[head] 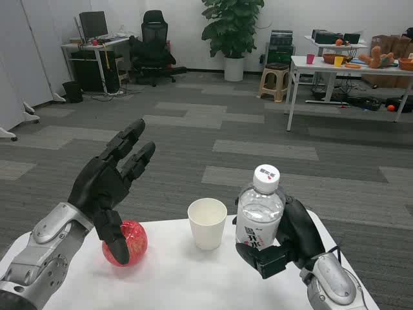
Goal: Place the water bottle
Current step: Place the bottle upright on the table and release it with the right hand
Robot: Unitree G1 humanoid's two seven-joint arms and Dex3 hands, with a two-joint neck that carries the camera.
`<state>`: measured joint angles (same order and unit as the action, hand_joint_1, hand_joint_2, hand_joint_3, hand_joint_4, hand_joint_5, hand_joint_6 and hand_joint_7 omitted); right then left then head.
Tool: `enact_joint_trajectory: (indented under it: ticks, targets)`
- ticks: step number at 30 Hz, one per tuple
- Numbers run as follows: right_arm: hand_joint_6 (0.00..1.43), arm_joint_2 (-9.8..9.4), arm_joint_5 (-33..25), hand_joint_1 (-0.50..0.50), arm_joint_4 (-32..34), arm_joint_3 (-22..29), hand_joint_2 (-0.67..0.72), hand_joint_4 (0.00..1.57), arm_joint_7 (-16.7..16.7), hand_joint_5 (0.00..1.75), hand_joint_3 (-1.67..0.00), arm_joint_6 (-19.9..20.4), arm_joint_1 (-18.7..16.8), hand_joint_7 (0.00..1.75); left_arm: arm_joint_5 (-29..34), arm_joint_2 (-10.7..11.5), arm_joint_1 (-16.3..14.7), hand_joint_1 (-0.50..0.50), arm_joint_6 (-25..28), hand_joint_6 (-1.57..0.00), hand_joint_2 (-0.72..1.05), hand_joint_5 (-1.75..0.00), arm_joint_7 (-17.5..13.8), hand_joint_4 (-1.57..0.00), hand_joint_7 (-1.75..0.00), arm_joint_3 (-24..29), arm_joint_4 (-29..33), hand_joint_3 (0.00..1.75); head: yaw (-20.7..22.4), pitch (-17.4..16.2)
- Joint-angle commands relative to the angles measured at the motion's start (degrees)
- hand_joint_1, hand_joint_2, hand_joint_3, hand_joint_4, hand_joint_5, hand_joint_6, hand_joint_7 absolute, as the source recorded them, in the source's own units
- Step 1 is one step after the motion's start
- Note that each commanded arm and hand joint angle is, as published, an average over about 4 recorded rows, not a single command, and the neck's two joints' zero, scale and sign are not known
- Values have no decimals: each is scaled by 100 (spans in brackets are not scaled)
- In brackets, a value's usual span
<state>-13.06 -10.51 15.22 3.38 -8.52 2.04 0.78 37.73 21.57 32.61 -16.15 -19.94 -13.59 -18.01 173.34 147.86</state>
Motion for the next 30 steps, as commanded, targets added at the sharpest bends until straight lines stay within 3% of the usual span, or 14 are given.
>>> enact_joint_trajectory:
  ticks: [1, 18, 30]
  targets:
    - [57, 40, -22, 42, -25, 113, -16, 100, -133, 145, -159, -54, -72, 154, -38, -39, -212, -50, 33, 0, -46, 0, 8, 0, 0, 102, 143, 9, -46, -185]
    - [57, 31, 102, 42, -15, 189, -16, 99, -133, 145, -159, -67, -87, 154, -38, -39, -238, -50, 33, 0, -46, 0, 8, 0, 0, 119, 167, 9, -17, -93]
    - [57, 66, 194, 42, -670, 444, -16, 100, -317, 145, -159, 337, -122, 154, -38, -39, -238, -50, 33, 0, -46, 0, 8, 0, 0, 128, 153, 9, -90, -141]
